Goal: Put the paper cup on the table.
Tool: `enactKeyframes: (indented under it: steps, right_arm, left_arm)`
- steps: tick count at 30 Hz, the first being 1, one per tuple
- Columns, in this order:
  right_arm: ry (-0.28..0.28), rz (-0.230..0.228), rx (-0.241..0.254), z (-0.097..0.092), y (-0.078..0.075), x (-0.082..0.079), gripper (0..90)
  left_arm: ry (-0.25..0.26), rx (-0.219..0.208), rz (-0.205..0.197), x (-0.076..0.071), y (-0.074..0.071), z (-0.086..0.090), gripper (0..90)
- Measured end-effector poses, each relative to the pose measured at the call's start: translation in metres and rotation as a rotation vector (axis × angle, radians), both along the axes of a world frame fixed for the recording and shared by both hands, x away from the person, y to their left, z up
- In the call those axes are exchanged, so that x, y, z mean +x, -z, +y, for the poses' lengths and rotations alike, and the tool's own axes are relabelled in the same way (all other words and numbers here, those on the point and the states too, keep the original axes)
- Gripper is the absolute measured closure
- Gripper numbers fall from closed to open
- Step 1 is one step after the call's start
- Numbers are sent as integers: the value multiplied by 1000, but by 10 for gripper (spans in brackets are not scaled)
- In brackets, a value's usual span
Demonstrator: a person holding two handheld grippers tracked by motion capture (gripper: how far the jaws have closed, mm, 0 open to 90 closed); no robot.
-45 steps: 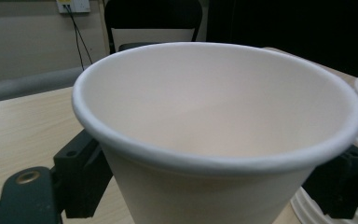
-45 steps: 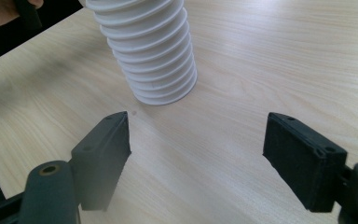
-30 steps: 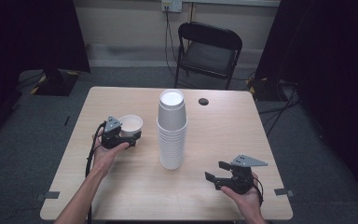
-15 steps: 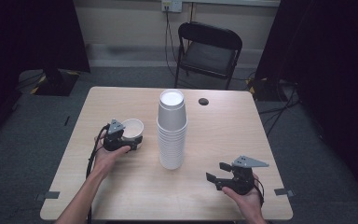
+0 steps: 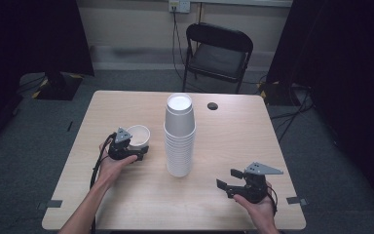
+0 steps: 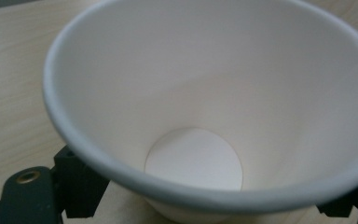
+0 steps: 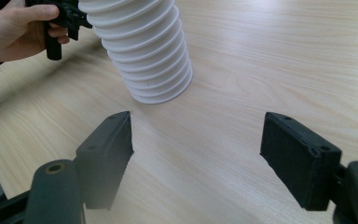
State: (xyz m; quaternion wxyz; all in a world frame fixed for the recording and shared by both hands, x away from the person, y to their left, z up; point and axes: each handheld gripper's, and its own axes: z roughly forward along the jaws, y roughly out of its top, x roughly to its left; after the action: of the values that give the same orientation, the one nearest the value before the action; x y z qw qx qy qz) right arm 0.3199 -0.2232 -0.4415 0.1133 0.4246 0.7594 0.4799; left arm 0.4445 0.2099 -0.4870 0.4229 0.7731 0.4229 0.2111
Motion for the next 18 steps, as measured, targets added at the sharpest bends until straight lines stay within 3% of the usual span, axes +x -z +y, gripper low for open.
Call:
enactKeyframes:
  steps: [4,10,14,15,18]
  right_arm:
    - [3,2,-4,1,0,-1,249]
    - [3,-17,-6,2,-3,-5,249]
    - [8,-20,-4,1,-4,-6,249]
    - [11,-20,-4,1,-4,-5,248]
    - [13,-14,-6,1,-3,-2,248]
  left_arm:
    - [-3,-9,12,-3,-3,4,155]
    - [11,21,3,-13,-9,12,155]
    - [-12,59,6,-20,-9,17,155]
    - [-19,36,15,-22,-10,19,155]
    - [-20,25,25,-28,-12,23,155]
